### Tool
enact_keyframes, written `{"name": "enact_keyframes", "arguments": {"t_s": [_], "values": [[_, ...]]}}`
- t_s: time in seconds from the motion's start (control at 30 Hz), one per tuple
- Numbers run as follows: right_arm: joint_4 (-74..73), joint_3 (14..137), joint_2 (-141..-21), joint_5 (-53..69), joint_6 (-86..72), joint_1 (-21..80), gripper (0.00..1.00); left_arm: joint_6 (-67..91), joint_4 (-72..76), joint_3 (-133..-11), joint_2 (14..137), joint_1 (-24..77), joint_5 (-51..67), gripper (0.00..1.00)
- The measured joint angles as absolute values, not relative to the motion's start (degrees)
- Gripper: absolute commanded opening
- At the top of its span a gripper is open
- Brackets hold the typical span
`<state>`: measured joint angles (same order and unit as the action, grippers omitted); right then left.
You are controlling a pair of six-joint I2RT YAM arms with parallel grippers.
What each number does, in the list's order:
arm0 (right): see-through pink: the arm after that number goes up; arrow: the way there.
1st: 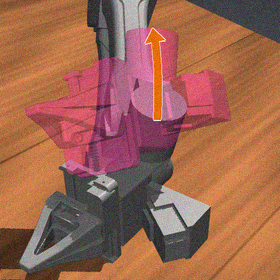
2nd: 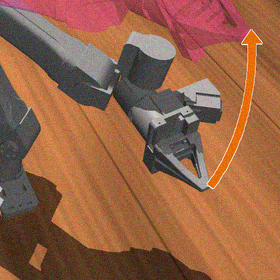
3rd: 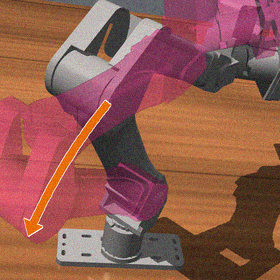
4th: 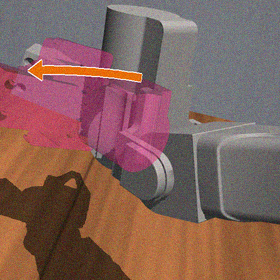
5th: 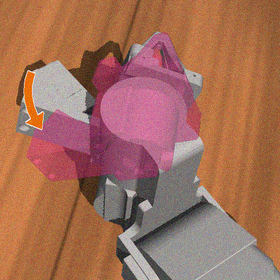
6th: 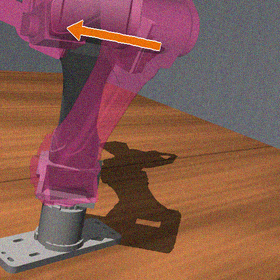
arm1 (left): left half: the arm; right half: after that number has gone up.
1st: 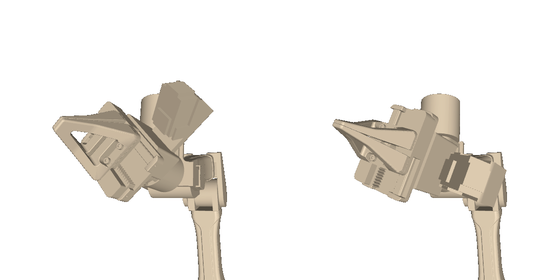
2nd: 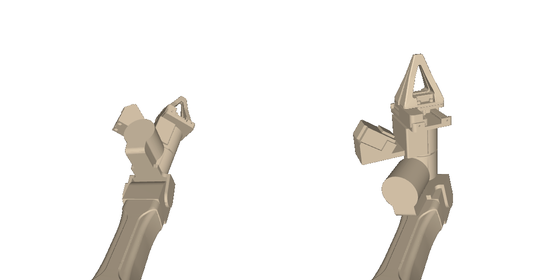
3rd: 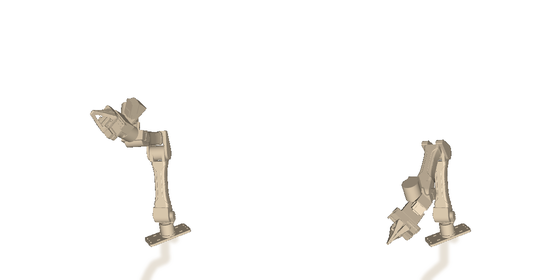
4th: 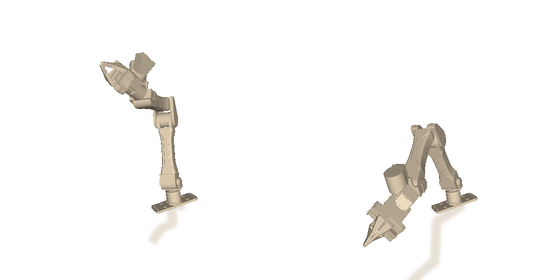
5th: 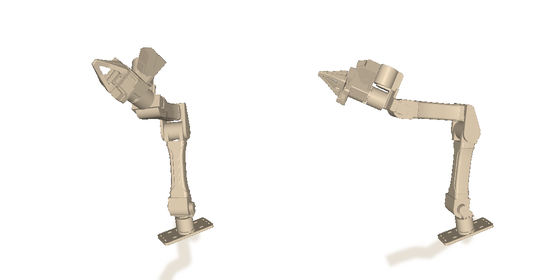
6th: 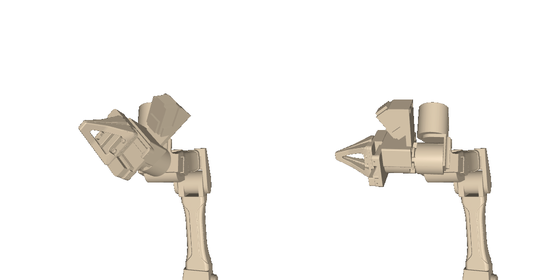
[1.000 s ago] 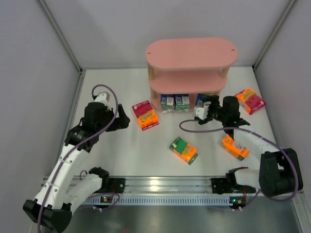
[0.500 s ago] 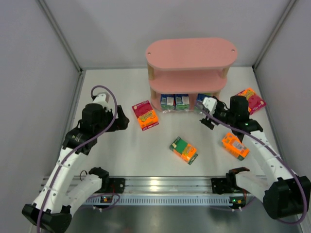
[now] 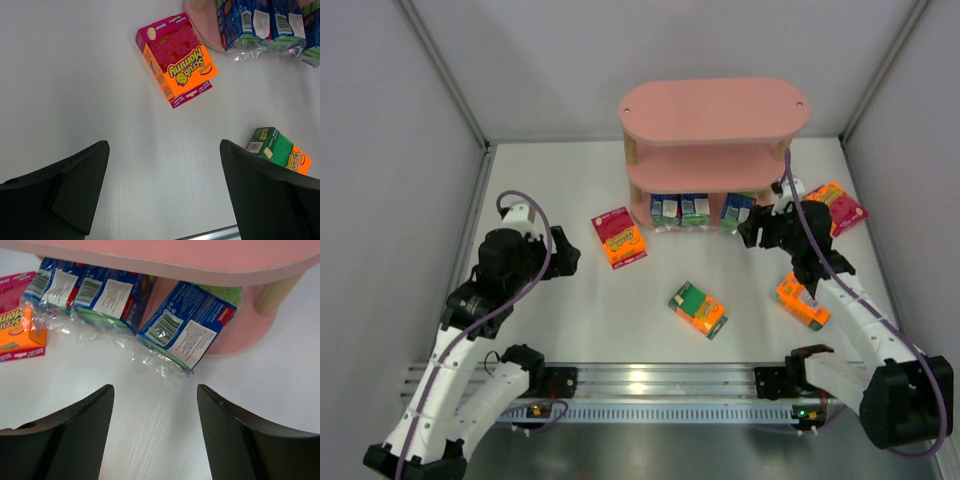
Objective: Place and organize the cleaning sponges onto the shelf
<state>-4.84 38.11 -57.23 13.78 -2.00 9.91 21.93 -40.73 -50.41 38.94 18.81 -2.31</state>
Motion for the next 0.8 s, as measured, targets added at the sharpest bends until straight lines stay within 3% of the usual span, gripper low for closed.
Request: {"name": "enact_keyframes", "arguments": {"t_s": [0.47,0.8], "values": [[15.55,32.21,-70.28,13.06,-23.99,2.76,0.69,22.61,-40.71,-49.28,37.87,18.81,-2.42,0.98],[26.00,31.09,-79.59,18.61,-35.29,-0.95,0.62,22.85,-40.71,-49.28,38.41,18.81,-2.44,0.98]]}}
